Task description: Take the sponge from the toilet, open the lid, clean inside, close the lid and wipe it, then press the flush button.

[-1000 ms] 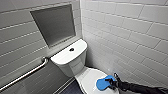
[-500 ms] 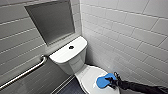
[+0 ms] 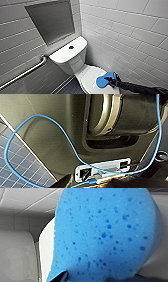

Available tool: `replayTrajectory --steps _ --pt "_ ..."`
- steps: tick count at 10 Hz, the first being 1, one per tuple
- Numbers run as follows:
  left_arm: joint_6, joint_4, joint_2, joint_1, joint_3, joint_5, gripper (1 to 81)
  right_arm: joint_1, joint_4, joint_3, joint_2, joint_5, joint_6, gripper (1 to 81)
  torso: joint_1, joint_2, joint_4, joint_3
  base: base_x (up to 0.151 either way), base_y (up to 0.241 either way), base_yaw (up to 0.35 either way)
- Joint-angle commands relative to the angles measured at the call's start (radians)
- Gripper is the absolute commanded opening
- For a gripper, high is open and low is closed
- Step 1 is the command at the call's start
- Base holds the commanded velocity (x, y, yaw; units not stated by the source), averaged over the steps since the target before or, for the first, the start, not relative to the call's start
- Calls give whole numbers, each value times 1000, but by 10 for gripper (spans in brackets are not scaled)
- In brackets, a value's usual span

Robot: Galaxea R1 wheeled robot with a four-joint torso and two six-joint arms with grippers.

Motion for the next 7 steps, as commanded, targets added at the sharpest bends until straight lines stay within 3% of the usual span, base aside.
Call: replayTrajectory --steps 1,3,7 --pt "1 -10 -11 43 5 88 811 21 -102 -41 39 69 -2 811 0 0 0 0 0 0 0" --pt "1 -10 -14 46 5 98 811 -40 -159 -77 79 204 -2 811 0 0 0 0 0 0 0" --pt "-1 -31 -20 47 5 120 811 -124 -228 -178 125 301 2 811 0 0 0 0 0 0 0"
